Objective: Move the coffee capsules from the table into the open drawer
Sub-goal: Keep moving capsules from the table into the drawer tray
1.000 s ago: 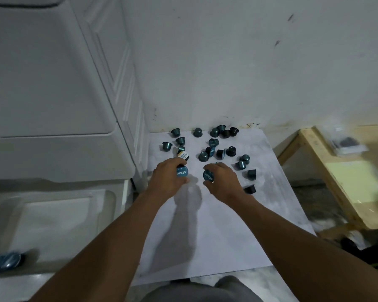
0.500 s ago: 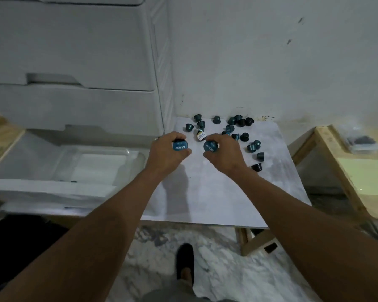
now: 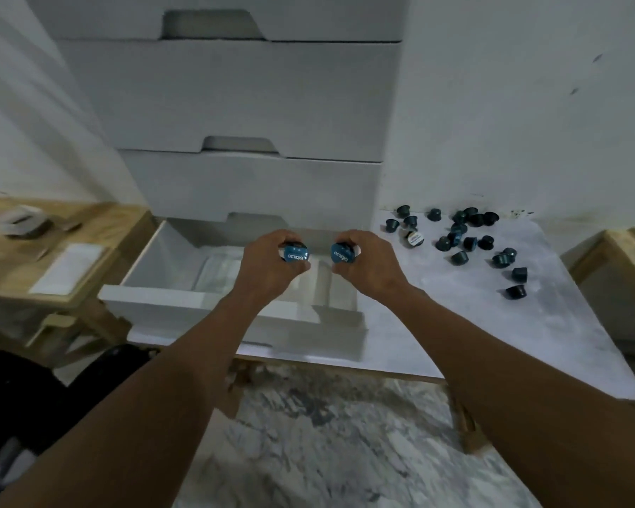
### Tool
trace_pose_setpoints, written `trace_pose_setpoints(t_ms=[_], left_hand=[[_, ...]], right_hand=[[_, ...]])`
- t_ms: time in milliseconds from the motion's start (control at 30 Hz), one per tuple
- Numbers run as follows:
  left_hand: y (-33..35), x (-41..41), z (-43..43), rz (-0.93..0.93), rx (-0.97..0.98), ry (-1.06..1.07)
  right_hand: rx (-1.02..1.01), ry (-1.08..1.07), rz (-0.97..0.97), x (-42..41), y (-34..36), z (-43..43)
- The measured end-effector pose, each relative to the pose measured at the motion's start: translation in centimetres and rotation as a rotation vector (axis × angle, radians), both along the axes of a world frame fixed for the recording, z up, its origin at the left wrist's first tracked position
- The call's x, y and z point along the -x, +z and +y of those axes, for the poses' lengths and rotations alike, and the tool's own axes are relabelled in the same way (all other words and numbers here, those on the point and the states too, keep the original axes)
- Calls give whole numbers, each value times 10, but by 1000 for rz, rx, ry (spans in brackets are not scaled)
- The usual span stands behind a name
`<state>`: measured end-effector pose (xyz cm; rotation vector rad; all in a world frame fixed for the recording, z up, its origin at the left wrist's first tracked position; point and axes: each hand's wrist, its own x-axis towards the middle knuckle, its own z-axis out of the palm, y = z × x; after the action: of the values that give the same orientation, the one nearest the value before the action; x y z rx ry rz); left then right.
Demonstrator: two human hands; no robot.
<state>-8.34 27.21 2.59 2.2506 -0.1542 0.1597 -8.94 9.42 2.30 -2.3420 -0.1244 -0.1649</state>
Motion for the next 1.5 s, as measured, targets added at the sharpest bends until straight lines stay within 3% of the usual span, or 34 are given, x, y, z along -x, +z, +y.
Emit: trace_pose_setpoints(t_ms=[367,533,767,967,1200,1500], left_hand=[[-29,-42,111,139,-119,-181],[-42,-72,116,186,-147,-216],[-62,-105,117,333,-318,-273],[-88,-121,128,506,-350,-387],[-100,-135,124,657,-367,-485],[-107,-155,121,701,-480,-575]], right_hand=[[22,-57,114,-22,-32,107],[51,-86,173,-44,-44,110],[177,30,336,-86,-72,115],[154,167,534,-99,-97,121],[138,172,710,-106,-110,119],[90,148,808,-118,-112,119]])
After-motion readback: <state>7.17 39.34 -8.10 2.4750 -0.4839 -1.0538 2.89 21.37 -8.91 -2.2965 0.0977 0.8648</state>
